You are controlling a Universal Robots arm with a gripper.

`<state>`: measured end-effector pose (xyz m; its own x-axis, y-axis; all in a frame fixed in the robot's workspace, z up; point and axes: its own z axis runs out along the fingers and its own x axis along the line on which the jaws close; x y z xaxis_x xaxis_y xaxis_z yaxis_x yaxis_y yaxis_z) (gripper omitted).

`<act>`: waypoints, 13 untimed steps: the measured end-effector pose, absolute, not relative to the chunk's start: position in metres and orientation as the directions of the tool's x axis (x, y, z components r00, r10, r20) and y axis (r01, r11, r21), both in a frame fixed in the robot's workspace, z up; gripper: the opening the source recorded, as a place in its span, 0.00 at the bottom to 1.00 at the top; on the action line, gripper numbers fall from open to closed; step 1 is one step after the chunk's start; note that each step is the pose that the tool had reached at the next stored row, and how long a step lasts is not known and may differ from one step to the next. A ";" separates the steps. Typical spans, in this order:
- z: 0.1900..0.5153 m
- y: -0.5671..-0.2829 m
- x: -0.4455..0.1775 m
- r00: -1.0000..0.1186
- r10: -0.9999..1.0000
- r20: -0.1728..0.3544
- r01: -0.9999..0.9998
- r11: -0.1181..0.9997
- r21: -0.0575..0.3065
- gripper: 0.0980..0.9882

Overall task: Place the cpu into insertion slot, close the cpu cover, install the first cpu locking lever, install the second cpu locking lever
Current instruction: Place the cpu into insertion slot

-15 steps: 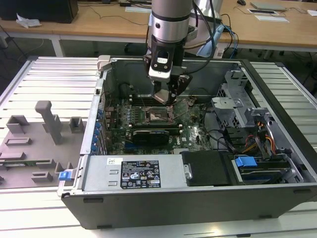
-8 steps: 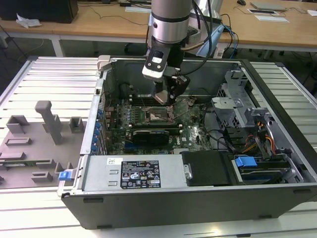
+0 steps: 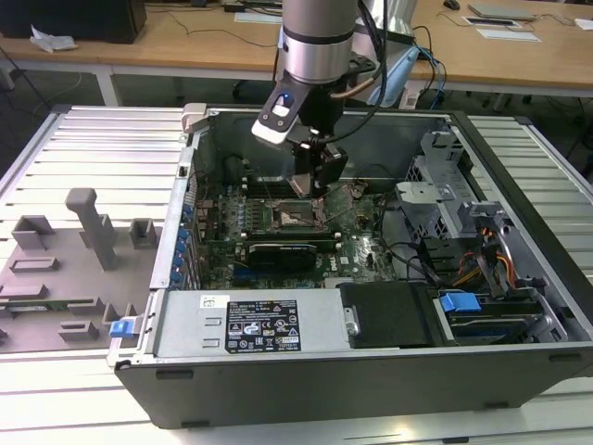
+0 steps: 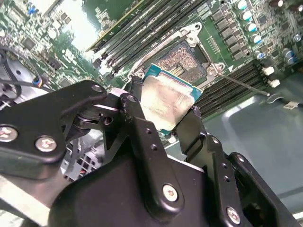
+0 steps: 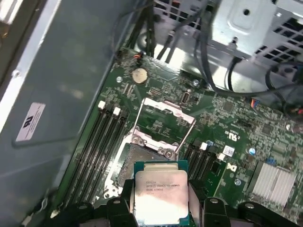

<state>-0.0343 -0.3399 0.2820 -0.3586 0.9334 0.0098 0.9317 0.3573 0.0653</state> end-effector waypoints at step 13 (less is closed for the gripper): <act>0.267 -0.340 -0.034 -0.035 0.999 0.009 0.997 0.035 0.065 0.50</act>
